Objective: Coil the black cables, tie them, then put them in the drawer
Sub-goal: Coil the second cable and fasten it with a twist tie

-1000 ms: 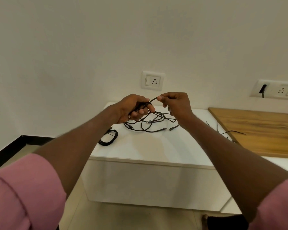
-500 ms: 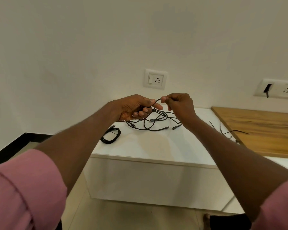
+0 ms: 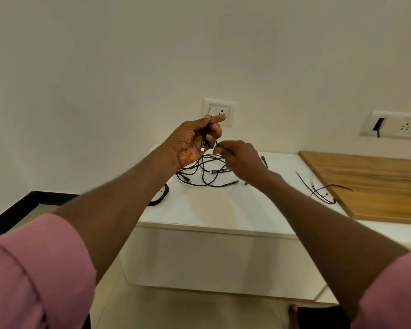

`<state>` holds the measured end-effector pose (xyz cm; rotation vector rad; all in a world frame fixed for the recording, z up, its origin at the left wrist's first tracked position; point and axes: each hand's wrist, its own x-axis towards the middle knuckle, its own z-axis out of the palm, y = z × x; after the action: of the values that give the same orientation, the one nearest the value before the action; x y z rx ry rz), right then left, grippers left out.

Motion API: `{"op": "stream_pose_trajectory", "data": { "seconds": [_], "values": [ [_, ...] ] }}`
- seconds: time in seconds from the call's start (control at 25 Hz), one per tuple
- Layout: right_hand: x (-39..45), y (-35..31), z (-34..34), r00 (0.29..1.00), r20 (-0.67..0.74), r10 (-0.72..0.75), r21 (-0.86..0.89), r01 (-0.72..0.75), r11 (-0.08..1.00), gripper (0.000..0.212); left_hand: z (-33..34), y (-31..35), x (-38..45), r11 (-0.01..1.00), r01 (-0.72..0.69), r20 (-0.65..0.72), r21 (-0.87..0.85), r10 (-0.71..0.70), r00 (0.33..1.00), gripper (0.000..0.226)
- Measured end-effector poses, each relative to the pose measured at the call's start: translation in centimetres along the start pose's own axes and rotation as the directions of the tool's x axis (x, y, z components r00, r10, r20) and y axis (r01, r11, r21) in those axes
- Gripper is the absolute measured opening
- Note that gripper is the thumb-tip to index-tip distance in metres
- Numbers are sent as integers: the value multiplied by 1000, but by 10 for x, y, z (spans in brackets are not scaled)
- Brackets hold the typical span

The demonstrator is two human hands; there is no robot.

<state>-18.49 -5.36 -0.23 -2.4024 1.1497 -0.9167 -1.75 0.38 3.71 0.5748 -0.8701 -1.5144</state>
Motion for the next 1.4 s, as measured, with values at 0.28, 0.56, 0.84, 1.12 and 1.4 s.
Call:
{"op": "stream_pose_trajectory", "data": {
  "seconds": [0.28,0.56,0.84,1.12,1.4],
  "values": [
    [-3,-1,3,957,242,-159,-135,195,971,23,-4,-1,14,928,-142,-146,346,202,968,36],
    [1,-10,-11,983,133,-124,181,99,978,14,-11,-8,9,464,-44,-89,885,260,961,29],
    [8,-10,-21,984,-177,12,373,56,926,14,-8,2,-1,573,107,-100,813,-43,994,39],
    [9,-4,-19,960,-238,148,361,-53,931,28,-6,8,-4,902,222,-6,372,-236,972,33],
    [4,-2,-12,975,-135,178,211,-147,966,49,3,4,-1,984,170,103,59,-175,979,37]
  ]
}}
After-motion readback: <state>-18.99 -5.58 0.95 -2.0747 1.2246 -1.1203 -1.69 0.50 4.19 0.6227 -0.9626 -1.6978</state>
